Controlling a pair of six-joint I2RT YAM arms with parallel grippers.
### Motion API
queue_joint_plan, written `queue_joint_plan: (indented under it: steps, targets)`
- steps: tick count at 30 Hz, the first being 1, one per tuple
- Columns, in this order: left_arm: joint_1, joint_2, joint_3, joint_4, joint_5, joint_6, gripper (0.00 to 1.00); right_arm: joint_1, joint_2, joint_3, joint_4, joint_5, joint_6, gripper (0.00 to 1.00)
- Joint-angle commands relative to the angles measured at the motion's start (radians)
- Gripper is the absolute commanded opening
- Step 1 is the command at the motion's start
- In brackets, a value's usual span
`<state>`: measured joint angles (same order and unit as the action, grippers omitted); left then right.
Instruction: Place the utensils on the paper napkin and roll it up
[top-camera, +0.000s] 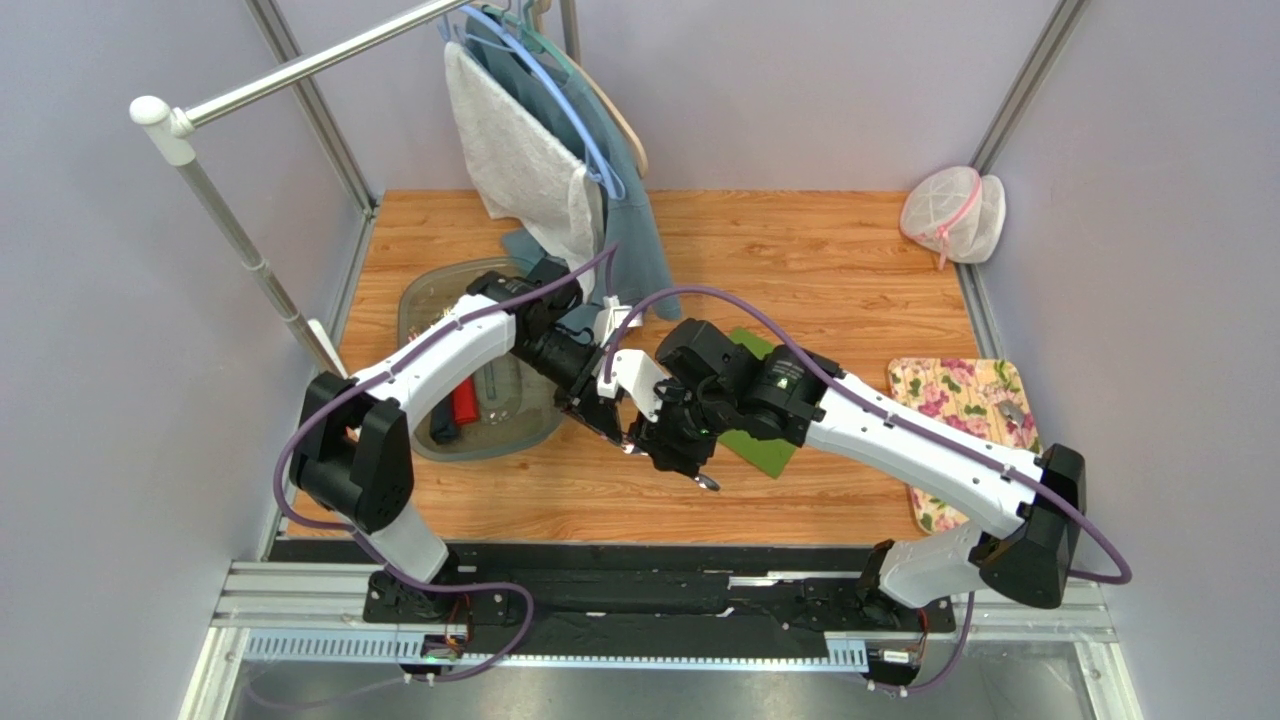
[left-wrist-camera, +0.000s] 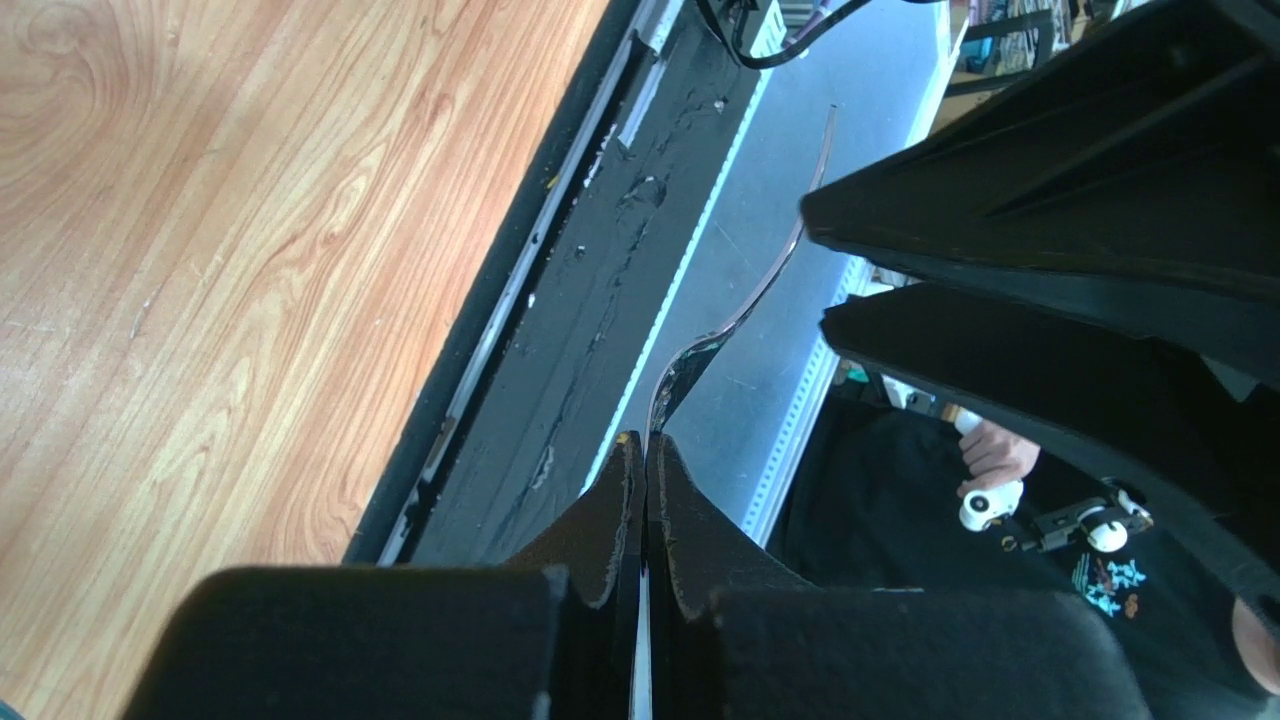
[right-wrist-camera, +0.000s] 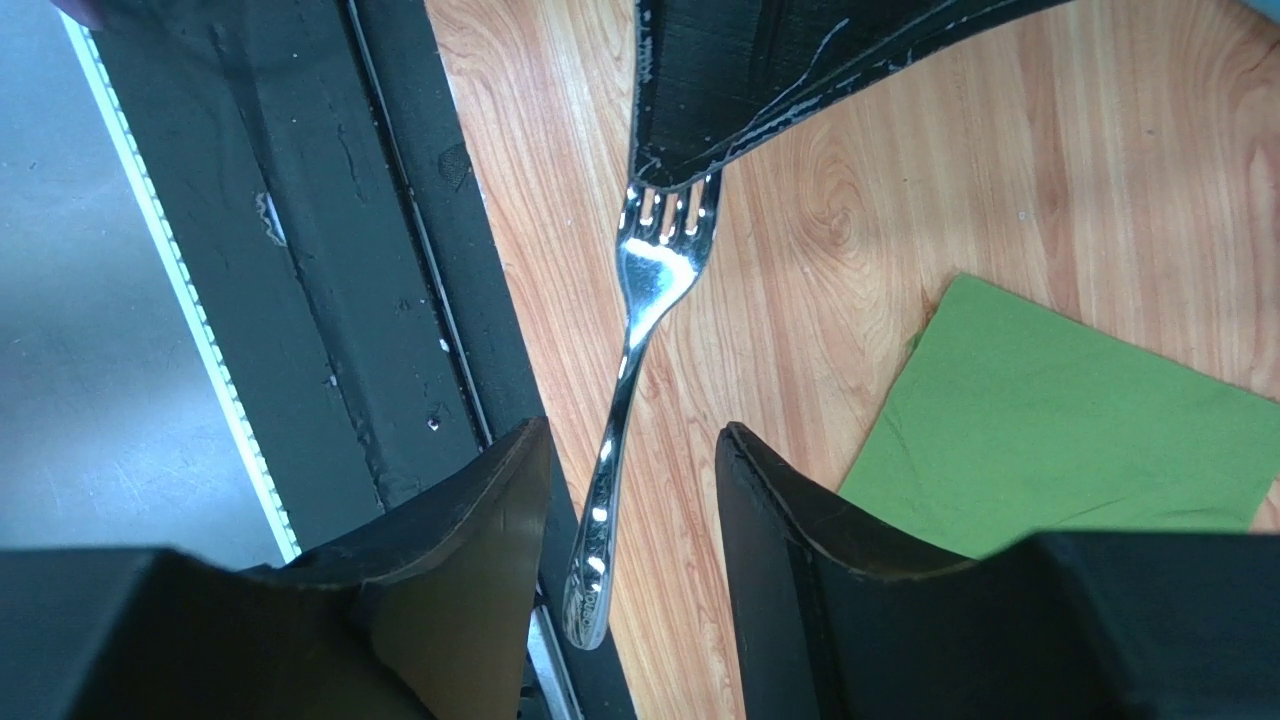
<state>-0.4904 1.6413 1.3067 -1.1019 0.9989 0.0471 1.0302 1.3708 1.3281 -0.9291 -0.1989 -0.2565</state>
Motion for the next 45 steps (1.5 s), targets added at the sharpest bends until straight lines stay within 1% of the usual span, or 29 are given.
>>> queue_joint_plan:
  steps: [1, 6, 11, 21, 22, 24, 33, 34, 35, 37, 39, 40, 41, 42, 44, 45]
  targets:
    - [0.003, -0.061, -0.024, 0.022, 0.024, -0.024, 0.0, 0.028, 0.016, 0.063, 0.032, 0.019, 0.039, 0.48]
    - [0.007, -0.071, -0.027, 0.027, 0.032, -0.03, 0.0, 0.056, 0.036, 0.069, 0.027, 0.041, 0.022, 0.45]
    - [0.013, -0.069, -0.026, 0.027, 0.027, -0.032, 0.0, 0.091, 0.05, 0.071, 0.026, 0.088, -0.001, 0.45]
    - [0.015, -0.074, -0.029, 0.025, 0.027, -0.029, 0.0, 0.111, 0.077, 0.057, 0.038, 0.182, -0.013, 0.44]
    - [0.015, -0.075, -0.026, 0.025, 0.027, -0.029, 0.0, 0.113, 0.079, 0.057, 0.038, 0.187, -0.012, 0.39]
    - [0.015, -0.075, -0.026, 0.024, 0.029, -0.029, 0.0, 0.114, 0.08, 0.057, 0.039, 0.194, -0.01, 0.33]
    - [0.015, -0.092, -0.034, 0.036, 0.043, -0.027, 0.0, 0.125, 0.086, 0.045, 0.035, 0.197, -0.017, 0.31]
    - [0.015, -0.092, -0.037, 0.034, 0.043, -0.026, 0.0, 0.123, 0.085, 0.045, 0.035, 0.197, -0.015, 0.21]
    - [0.015, -0.093, -0.038, 0.036, 0.043, -0.024, 0.0, 0.123, 0.085, 0.045, 0.035, 0.197, -0.013, 0.18]
    - [0.015, -0.101, -0.043, 0.042, 0.043, -0.026, 0.0, 0.125, 0.086, 0.048, 0.035, 0.197, -0.018, 0.0]
    - [0.015, -0.115, -0.046, 0.053, 0.035, -0.026, 0.0, 0.125, 0.083, 0.048, 0.033, 0.197, -0.018, 0.0]
    - [0.015, -0.123, -0.052, 0.068, 0.029, -0.032, 0.04, 0.125, 0.083, 0.048, 0.035, 0.229, -0.018, 0.0]
    - [0.016, -0.129, -0.058, 0.076, 0.023, -0.035, 0.1, 0.125, 0.079, 0.046, 0.035, 0.234, -0.017, 0.0]
    - [0.021, -0.147, -0.063, 0.082, 0.012, -0.036, 0.24, 0.123, 0.076, 0.045, 0.035, 0.24, -0.015, 0.0]
    - [0.048, -0.178, -0.083, 0.111, 0.001, -0.042, 0.42, 0.122, 0.057, 0.027, 0.039, 0.266, -0.009, 0.0]
    - [0.065, -0.217, -0.092, 0.123, 0.0, -0.041, 0.6, 0.114, 0.05, 0.017, 0.042, 0.274, -0.006, 0.0]
